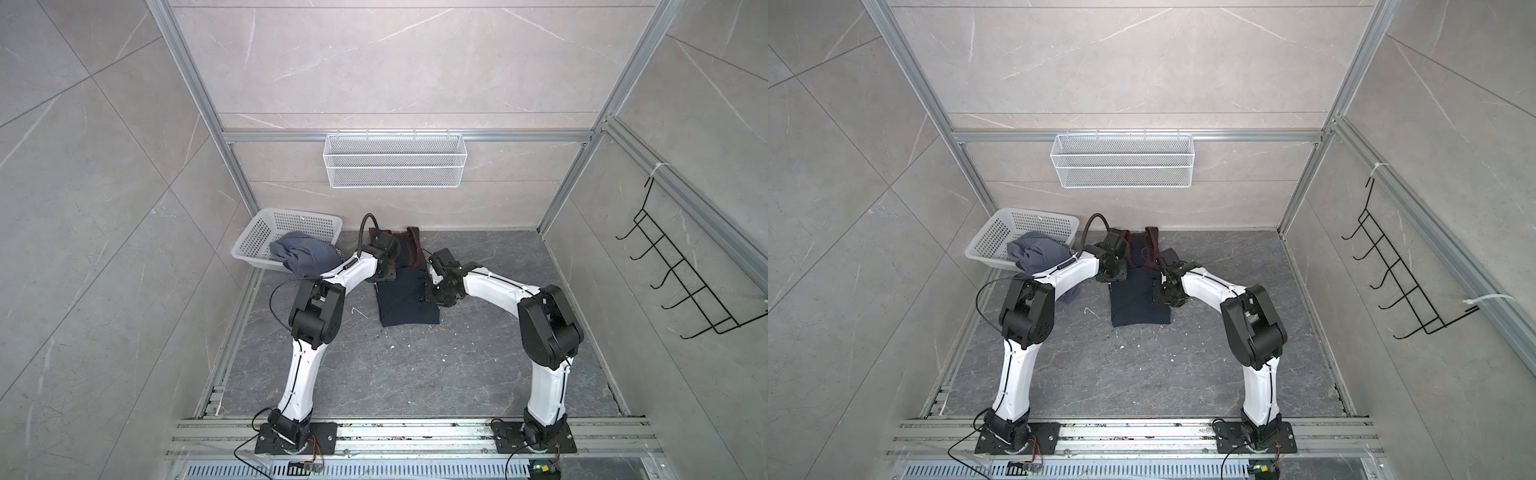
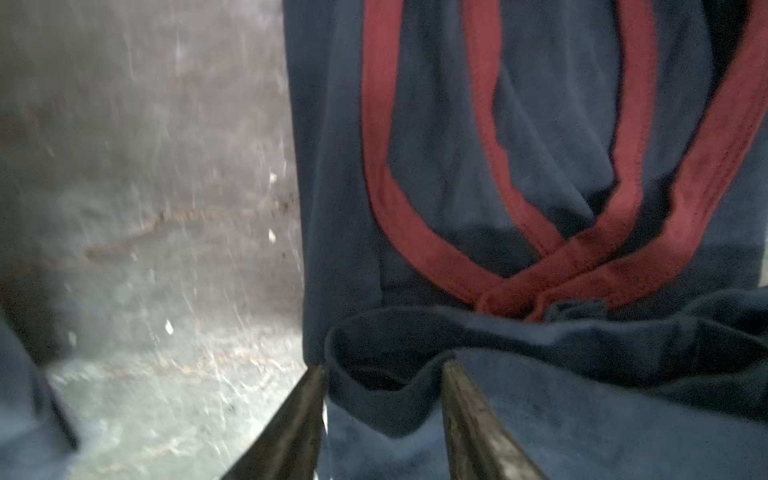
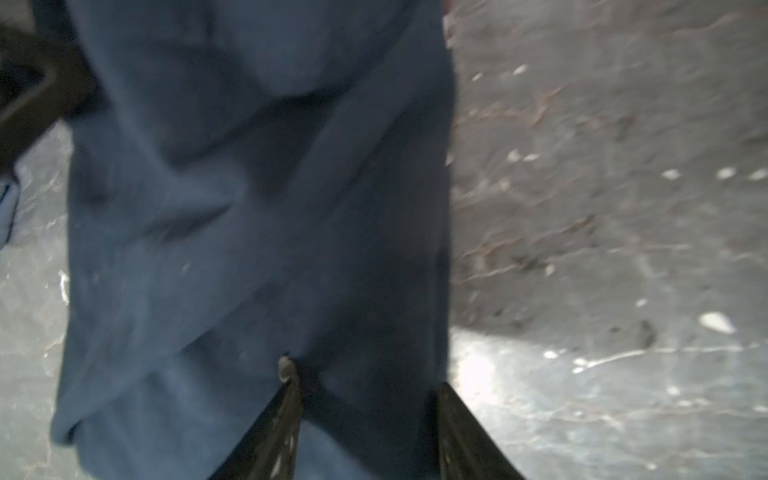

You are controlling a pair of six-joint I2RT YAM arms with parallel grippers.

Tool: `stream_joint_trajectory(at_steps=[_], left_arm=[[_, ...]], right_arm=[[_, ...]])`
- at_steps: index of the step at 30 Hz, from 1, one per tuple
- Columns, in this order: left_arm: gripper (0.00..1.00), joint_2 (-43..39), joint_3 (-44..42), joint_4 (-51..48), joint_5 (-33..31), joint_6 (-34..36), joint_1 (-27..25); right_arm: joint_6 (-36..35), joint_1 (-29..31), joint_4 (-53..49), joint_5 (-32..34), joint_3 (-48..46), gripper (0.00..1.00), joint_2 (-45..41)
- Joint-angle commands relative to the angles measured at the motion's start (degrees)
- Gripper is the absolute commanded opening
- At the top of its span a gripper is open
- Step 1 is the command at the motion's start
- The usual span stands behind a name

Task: Fold and stack the tank tops

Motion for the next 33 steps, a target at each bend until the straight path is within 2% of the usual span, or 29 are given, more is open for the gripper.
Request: stream_joint_trajectory(at_steps=[1,7,11,19,29,33], left_arm=[[0.33,1.3,3.5,-1.6,-2.3,2.1,-0.2],[0.12,2.7,5.6,-2.4,-1.6,2.7,-0.2],[0.04,2.3,5.6,-2.6,-1.9,2.7,-0.1],[0.02,-1.9,5.2,-0.8,-1.7,4.0,1.3],[0.01,2.5,9.9,-1.6,0.5,4.2,3.9],[0.04,3.9,12.1,-2.3,1.1,4.3,4.3]], right_arm=[[1.2,1.0,1.5,0.6,-1.7,0.54,-1.9],[1.3,1.1,1.5,2.0,-2.6,0.54,-2.0],[1.3,1.1,1.2,2.5,-2.6,0.54,-1.8],[0.7,1.1,0.0,4.7,-3.4,0.54,-0.8],[0.4,1.1,0.6,5.3,-4.9,0.53,-0.4],[0.2,1.2,0.5,5.4,-5.0,0.53,-0.3]])
